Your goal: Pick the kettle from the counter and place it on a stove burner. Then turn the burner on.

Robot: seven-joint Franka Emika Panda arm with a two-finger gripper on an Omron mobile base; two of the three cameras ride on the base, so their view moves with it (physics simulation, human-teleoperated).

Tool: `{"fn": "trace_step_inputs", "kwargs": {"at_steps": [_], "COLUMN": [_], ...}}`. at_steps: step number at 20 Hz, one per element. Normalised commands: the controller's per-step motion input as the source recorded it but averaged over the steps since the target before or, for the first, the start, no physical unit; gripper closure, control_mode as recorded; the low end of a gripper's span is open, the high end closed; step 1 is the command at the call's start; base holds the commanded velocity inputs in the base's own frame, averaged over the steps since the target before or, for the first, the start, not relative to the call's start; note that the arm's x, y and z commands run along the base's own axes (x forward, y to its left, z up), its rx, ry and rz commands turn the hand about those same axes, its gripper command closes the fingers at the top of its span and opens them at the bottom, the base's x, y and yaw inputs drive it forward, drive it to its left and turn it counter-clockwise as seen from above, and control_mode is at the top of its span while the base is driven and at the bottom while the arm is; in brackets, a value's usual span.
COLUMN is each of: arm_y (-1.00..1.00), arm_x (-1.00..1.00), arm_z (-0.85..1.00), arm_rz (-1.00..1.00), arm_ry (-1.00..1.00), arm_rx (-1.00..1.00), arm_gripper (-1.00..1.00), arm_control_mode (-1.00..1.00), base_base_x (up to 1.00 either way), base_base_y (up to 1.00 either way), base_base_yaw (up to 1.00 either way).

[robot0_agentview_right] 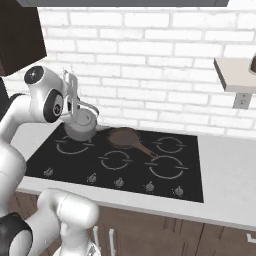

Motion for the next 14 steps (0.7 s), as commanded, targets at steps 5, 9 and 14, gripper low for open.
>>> {"fn": "trace_step_inputs", "kwargs": {"at_steps": [5,9,14], "arm_y": [1.00,0.99,0.55], "arm_x": [0.96,0.53,0.00], "arm_z": [-0.72,-0.44,-0.24], "arm_rz": [0.00,0.00,0.06], "arm_ry": [0.30,0.21,0.03], "arm_rx": [-0.05,-0.36,-0.26], "arm_gripper": [1.00,1.00,1.00], "arm_control_mode": [-1.00,-1.00,-1.00], "base_base_x": [0.00,0.00,0.00], "base_base_y": [0.00,0.00,0.00], "base_base_yaw": [0.00,0.00,0.00]}}
